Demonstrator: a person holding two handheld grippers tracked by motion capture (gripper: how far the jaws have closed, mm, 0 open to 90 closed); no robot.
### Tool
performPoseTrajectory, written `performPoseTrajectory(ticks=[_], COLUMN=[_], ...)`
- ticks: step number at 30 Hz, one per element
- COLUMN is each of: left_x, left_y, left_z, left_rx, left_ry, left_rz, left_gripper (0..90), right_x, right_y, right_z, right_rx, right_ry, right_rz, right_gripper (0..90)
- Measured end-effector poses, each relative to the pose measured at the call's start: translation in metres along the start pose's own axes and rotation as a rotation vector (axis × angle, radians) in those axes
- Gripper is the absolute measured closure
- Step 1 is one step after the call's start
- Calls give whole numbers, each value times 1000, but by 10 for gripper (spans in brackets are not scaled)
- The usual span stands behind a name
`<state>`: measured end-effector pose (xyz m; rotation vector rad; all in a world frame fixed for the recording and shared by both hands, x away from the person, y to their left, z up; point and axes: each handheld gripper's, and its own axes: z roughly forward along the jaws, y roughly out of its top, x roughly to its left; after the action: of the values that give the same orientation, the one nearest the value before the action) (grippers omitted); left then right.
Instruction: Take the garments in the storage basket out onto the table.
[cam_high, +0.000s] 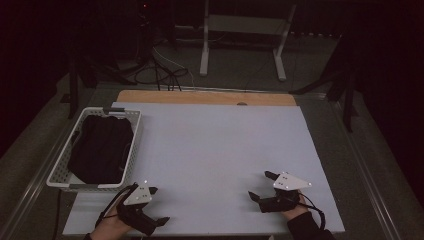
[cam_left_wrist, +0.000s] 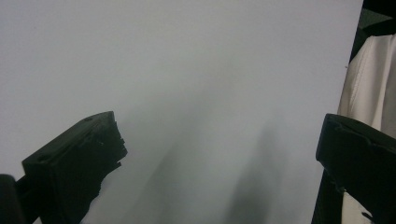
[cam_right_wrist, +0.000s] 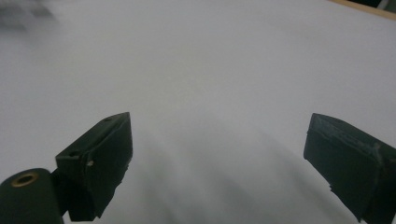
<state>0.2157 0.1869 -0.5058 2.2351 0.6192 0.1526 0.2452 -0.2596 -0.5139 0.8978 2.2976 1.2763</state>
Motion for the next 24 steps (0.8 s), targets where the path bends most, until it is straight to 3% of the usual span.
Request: performPoseTrajectory(ticks=[7, 14, 24], left_x=[0, -2, -7], left_y=[1, 4, 7], left_z=[0, 1, 3], left_rx=[-3, 7, 39], left_ry=[-6, -19, -73], left_rz=[-12, 7, 17], left_gripper=[1, 1, 0], right_x=[-1, -4, -1], right_y=[0, -1, 3], right_z=[0, -5, -7], right_rx=[8, -9, -26], right_ry=[-5, -20, -19], right_rz=[-10, -10, -17], right_gripper=[82, 82, 86])
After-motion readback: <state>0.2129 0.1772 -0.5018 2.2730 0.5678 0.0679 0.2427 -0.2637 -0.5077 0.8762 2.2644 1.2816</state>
